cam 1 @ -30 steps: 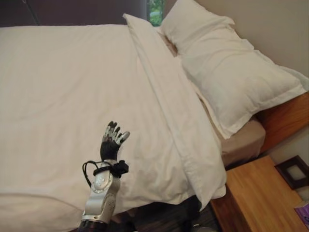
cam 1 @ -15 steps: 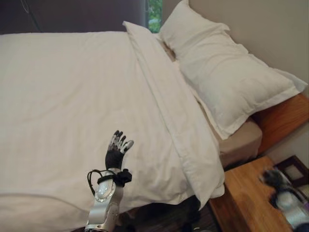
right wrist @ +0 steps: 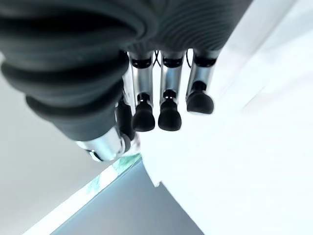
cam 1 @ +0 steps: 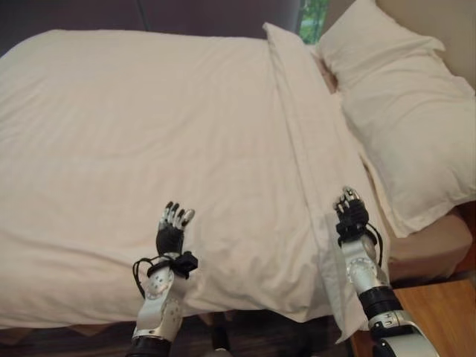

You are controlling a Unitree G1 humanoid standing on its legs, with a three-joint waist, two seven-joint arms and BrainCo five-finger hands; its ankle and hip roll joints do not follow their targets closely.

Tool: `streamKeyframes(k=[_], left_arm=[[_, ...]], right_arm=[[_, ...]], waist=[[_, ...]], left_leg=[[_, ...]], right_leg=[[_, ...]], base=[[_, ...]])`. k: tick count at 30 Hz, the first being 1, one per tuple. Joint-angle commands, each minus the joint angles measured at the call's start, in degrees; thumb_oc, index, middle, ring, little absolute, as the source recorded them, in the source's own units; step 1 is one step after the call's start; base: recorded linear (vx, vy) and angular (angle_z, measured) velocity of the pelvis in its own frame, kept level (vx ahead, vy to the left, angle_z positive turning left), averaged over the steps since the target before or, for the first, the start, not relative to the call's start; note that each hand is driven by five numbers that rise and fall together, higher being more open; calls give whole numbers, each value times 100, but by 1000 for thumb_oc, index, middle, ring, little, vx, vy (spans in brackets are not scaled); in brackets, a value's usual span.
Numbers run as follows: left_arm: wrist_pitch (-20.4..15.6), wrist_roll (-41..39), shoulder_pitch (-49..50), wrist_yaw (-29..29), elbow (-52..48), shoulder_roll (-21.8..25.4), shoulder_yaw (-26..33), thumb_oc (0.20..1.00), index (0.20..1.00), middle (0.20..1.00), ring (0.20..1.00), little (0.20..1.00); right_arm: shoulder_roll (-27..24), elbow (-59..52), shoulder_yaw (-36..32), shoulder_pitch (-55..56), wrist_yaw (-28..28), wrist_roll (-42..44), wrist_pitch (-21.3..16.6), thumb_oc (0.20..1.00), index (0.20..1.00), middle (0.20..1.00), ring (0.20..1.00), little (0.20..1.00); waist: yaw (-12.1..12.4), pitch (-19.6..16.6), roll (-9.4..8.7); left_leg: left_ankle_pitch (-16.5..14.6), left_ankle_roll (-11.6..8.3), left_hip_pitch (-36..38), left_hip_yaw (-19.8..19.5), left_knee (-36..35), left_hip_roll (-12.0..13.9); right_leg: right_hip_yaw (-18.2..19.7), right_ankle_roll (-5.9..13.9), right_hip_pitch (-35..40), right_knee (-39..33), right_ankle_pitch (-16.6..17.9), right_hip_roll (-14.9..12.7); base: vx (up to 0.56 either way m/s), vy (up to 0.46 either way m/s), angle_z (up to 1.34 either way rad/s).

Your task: Making the bed.

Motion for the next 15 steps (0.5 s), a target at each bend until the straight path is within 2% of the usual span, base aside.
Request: streamKeyframes(k=[1,7,8,9,12,15], left_arm=[[-357,-156,-475,-189,160,52,-210,1000,1000,1000,1000,1000],[-467,-356,-709,-235,586,7,-419,1000,1000,1000,1000,1000],[-468,-356,-711,-236,588,7,-420,1000,1000,1000,1000,1000],[-517,-467,-657,-303,552,-6,-423,1000,1000,1000,1000,1000],[-531,-543,-533,-326,640,-5,-355,1000,1000,1000,1000,1000],[-504,-607,-387,-401,746,-36,-306,1000,1000,1000,1000,1000]], right_arm=[[-170,98,-189,-390,43,309,-462,200,200,200,200,200],[-137,673,-424,-697,-153,371,-591,200,200,200,200,200],[-139,675,-424,-699,-151,372,-591,200,200,200,200,200],[-165,891,-525,-724,-187,409,-573,200,200,200,200,200],[-105,1374,-580,-481,-90,532,-430,200,200,200,200,200],[-44,1937,-681,-80,54,633,-211,200,200,200,200,200]], waist=[[36,9,373],[-129,400,956],[-127,399,956],[-176,495,1111],[-229,493,1188],[-308,426,1163]], left_leg=[[295,-641,298,375,57,658],[520,-719,-100,376,57,672],[520,-719,-102,377,57,673],[560,-721,-173,402,57,687],[534,-689,-96,436,57,712],[470,-657,58,483,57,700]], right_leg=[[5,295,-136,79,194,11],[100,301,-528,79,221,-37],[101,300,-531,79,222,-36],[143,327,-625,79,239,-54],[212,350,-597,79,226,-59],[288,334,-491,79,197,-38]], base=[[-59,-39,13],[-110,-7,12],[-98,16,0],[-68,19,-8],[4,-5,-22],[62,-11,-8]])
